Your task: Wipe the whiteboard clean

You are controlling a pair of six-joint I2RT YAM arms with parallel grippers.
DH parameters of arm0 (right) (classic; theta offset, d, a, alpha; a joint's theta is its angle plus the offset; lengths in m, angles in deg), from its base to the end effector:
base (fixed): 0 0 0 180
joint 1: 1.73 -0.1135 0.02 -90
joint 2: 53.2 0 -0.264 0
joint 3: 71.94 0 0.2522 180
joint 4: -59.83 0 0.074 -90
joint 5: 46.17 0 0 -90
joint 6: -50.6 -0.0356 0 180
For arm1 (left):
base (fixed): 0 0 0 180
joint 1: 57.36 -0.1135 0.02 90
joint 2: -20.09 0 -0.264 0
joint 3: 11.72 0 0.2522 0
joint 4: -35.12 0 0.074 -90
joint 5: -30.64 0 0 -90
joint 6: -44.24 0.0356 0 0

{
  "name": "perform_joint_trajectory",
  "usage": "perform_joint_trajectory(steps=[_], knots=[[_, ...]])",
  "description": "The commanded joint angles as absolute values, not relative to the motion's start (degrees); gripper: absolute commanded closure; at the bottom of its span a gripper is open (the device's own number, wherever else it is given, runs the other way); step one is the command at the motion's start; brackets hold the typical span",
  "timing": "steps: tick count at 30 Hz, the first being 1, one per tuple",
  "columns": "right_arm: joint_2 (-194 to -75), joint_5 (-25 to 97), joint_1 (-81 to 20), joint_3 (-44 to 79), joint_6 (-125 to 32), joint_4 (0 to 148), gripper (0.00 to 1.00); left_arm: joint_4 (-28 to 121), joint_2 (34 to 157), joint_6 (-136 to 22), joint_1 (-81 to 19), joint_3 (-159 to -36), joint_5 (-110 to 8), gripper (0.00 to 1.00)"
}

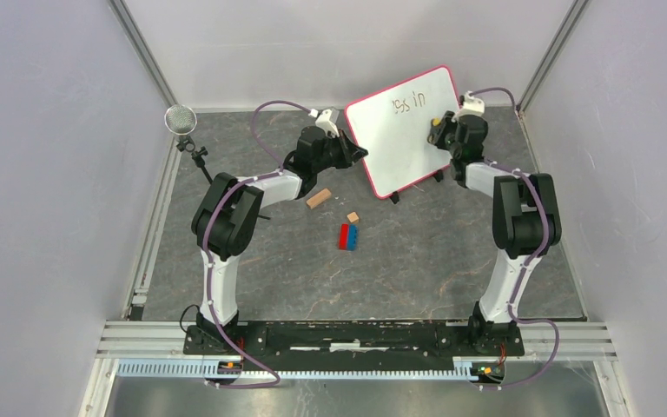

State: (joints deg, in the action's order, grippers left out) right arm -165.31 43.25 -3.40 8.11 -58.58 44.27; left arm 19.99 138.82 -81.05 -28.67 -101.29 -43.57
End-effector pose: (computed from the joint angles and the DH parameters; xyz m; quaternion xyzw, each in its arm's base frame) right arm 0.4380 0.0131 0.1931 0.1190 0.7924 0.1123 0.5877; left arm 0.4095 -0.2352 0.1959 0.0395 0.7843 -0.4148 0.4597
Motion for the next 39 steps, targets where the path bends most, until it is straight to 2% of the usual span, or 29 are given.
perform_joint_trajectory(steps=[1,7,13,19,26,34,39], knots=[[-164.2,38.6,-9.7,12.9,-58.4,42.5,1.0,24.4,137.8,-74.6,-29.7,-101.5,-50.0,0.98],[-167.2,40.4,-7.8,15.9,-59.9,44.4,1.0,24.6,137.8,-74.4,-29.7,-101.6,-49.8,0.98],[-170.8,38.9,0.3,16.0,-65.6,46.3,1.0,24.7,138.0,-74.4,-29.7,-101.8,-49.7,0.98],[-173.0,38.0,3.6,15.4,-67.0,48.8,1.0,24.7,137.9,-74.2,-29.7,-101.8,-49.6,0.98],[-171.3,37.6,1.1,17.0,-65.7,49.0,1.0,25.0,138.0,-74.0,-29.8,-102.2,-49.2,0.98],[-174.5,33.5,-6.6,30.6,-58.9,55.2,1.0,25.9,138.0,-73.3,-29.8,-102.6,-49.0,0.98],[-175.6,32.6,-6.4,32.4,-59.8,56.4,1.0,26.4,138.2,-73.0,-29.7,-103.0,-49.0,0.98]])
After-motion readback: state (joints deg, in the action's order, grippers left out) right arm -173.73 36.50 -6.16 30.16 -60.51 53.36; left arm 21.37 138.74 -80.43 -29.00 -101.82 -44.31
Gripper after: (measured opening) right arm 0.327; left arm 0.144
